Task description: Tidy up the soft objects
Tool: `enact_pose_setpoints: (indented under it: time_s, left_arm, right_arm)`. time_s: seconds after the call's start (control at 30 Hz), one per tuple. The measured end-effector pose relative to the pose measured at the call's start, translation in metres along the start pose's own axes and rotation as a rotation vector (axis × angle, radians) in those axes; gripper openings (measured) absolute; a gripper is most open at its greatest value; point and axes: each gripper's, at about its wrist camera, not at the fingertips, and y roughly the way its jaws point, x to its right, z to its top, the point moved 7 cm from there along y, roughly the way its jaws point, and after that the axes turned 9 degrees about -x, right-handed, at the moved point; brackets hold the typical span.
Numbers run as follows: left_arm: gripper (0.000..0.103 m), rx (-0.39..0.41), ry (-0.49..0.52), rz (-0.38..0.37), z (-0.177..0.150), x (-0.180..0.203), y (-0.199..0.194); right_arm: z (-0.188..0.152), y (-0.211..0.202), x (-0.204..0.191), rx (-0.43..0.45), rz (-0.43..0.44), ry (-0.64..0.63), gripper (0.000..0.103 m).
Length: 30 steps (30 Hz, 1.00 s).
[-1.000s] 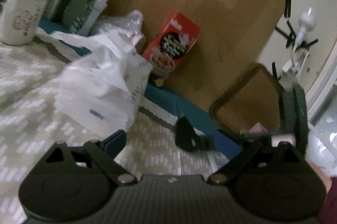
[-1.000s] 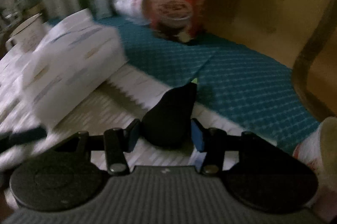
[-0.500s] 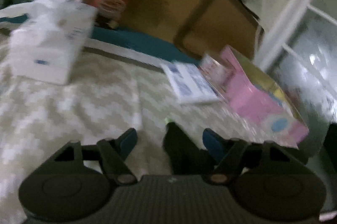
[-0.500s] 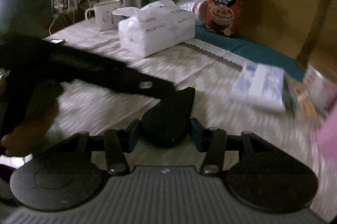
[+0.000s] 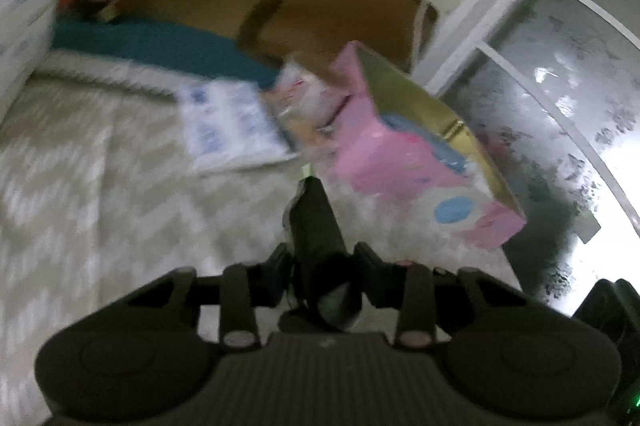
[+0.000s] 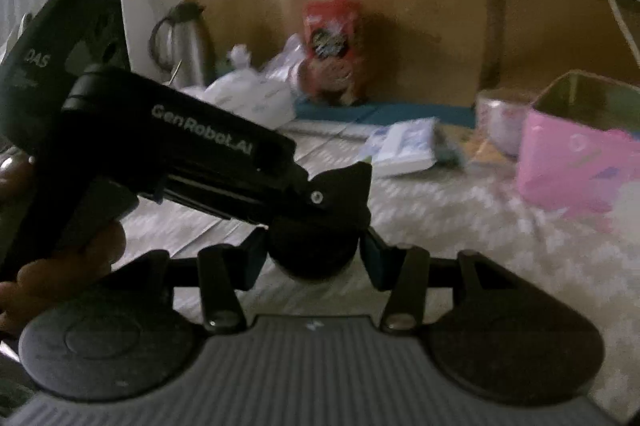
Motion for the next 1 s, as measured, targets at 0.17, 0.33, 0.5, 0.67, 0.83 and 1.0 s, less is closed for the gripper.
enact_pose_setpoints:
  time_s: [0.17,0.33,0.5,0.67,0.83,1.0]
  left_arm:
    - [0.035,0.021,0.149,-0.035,0.038,0.056,0.020]
    - [0.036,0.052,0.263,-0.063,0.082,0.099,0.054]
    - [0.044,0.023,0.245,-0.025,0.109,0.104,0.101]
    - [0.069,0.134,0.316,0.185,0.114,0.104,0.107]
    - [0.069,0.178,0.342,0.176,0.096,0.098,0.078]
    - [0.069,0.204,0.291,0.161,0.072,0.062,0.036]
  right_arm:
    - [0.013,-0.031,0.035,0.116,-0.099,0.022,0.053]
    - [0.039,-0.058,0.081,0.220,-0.233,0.060,0.053]
    - [0.052,-0.050,0.132,0.219,-0.317,0.103,0.053]
    - [0.057,-0.027,0.167,0.217,-0.504,0.125,0.059]
    - [0.045,-0.033,0.178,0.229,-0.525,0.181,0.062]
    - [0.030,-0.051,0.161,0.283,-0.538,0.190,0.061]
